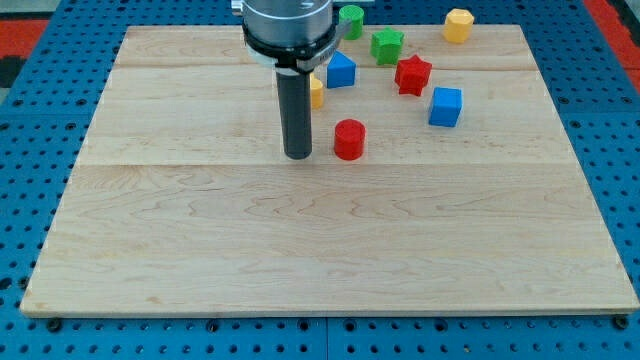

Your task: Push the red circle towards the right side of the green star

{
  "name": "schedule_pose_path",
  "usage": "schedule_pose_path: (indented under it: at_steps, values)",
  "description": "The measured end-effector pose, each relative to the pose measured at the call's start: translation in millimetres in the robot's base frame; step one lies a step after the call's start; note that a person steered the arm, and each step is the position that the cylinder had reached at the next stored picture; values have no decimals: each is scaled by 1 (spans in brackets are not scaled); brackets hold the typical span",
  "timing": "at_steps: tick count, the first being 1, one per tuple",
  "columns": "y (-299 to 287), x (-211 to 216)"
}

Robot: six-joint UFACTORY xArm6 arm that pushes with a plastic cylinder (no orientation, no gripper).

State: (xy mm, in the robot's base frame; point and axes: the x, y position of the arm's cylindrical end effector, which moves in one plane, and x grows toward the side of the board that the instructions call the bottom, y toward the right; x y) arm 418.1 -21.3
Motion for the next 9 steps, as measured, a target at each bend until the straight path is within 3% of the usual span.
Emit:
schedule_pose_path:
  at_steps: [1, 2, 3, 4, 5, 6, 7, 8, 9]
  values:
    - [48, -11]
    - [139, -8]
    - [181, -8]
    - [159, 25]
    - [182, 48]
    - [238, 29]
    - [238, -13]
    - [250, 24]
    - [321, 65]
